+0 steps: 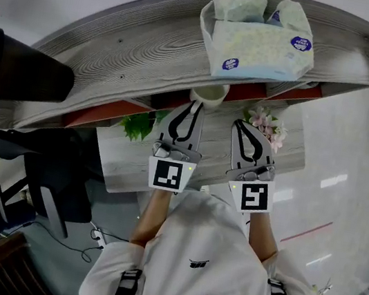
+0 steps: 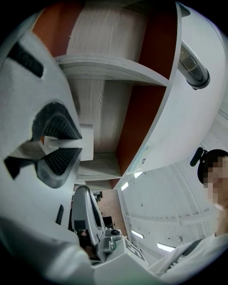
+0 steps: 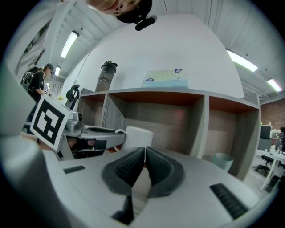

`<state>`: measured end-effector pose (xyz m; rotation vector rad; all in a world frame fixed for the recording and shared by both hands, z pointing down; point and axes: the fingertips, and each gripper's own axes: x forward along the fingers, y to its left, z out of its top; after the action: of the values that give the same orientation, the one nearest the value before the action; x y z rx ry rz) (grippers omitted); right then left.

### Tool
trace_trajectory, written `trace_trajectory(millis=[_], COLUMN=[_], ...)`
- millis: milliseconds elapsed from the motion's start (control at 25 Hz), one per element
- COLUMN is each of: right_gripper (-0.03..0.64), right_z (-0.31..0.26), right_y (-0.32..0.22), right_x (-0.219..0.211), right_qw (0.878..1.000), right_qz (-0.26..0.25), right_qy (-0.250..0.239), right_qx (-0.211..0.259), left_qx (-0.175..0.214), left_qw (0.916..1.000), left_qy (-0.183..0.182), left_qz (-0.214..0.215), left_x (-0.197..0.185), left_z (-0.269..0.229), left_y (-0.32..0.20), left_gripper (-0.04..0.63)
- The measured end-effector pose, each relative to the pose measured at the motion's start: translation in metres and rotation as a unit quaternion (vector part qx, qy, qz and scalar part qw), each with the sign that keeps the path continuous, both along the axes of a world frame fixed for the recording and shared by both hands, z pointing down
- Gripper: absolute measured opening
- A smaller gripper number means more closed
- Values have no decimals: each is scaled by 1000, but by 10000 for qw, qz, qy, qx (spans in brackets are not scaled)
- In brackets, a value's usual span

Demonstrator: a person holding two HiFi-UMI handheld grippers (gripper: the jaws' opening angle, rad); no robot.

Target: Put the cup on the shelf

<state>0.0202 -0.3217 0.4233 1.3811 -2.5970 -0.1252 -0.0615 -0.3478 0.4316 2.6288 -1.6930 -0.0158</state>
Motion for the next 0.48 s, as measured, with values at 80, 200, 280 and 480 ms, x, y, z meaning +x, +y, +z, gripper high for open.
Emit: trace_trajectory(millis=[80,200,280,480], right_gripper=[31,31,31,31], right_z=[1,3,2,2], right_y=[-1,-1,-2,-2], right_x=[0,1,1,2], right_qw=[10000,10000,10000,10000], right_qz=[11,11,16,56], right_qy=[17,79,69,42], right_qx=[-29,-42,-13,-37], left_qx=[-26,-15,-33,-106], left_qw=[10000,10000,10000,9998], left_qy=[-61,-22,-66,-169], left_qz=[4,-10,-10,-7], left_x=[1,3,4,8], left_z=[2,1,2,7], left_y=[-2,-5,-8,-13], left_gripper=[54,54,54,54])
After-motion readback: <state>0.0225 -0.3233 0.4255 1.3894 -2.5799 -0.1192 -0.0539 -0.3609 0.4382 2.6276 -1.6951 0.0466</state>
